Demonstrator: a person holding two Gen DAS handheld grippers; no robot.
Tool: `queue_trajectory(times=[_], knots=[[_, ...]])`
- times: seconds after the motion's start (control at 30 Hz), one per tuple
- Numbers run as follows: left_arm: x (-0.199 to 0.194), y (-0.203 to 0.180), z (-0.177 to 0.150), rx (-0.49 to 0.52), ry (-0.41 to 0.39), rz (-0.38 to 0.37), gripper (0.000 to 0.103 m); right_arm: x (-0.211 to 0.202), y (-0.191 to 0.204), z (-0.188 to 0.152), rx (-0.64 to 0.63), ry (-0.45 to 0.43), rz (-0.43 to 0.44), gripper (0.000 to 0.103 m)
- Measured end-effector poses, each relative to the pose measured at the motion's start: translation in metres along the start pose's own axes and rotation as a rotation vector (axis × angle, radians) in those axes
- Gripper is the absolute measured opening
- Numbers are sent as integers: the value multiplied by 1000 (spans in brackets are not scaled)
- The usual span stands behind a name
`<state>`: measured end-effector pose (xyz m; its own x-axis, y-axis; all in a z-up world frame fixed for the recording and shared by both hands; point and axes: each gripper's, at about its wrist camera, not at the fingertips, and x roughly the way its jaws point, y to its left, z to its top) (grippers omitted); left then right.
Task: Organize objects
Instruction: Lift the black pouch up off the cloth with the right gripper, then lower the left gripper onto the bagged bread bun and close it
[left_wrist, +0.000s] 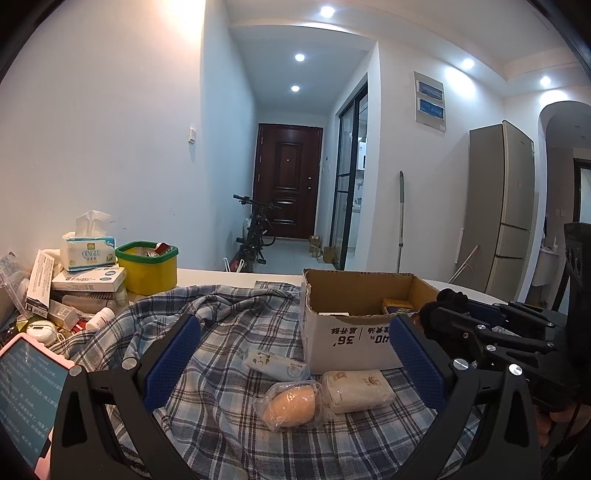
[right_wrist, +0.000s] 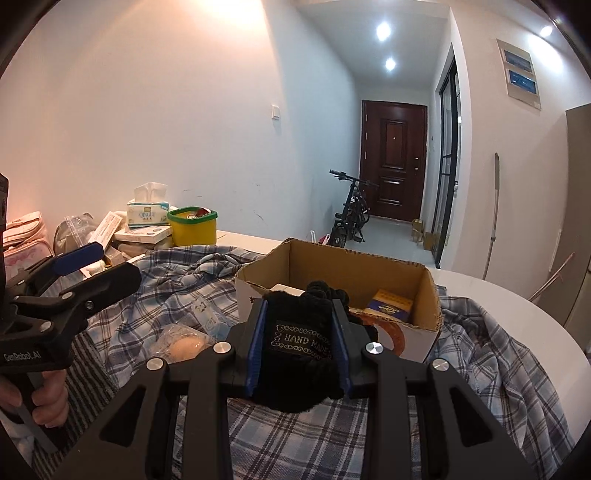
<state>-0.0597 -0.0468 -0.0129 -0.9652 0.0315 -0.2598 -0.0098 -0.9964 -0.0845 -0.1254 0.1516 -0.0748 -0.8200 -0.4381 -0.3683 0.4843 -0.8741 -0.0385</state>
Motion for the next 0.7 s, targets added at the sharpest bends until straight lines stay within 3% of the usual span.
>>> queue_trajectory(times=[0.33, 0.47, 0.7], knots=[[9, -1, -1, 0, 41, 4, 103, 6, -20, 1, 86, -7, -104, 32], [28, 1, -5, -11, 139, 6, 103, -4, -11, 4, 32, -68, -139, 32], [73, 0, -22, 2, 375, -5, 103, -6, -7, 5, 25, -69, -117, 32]])
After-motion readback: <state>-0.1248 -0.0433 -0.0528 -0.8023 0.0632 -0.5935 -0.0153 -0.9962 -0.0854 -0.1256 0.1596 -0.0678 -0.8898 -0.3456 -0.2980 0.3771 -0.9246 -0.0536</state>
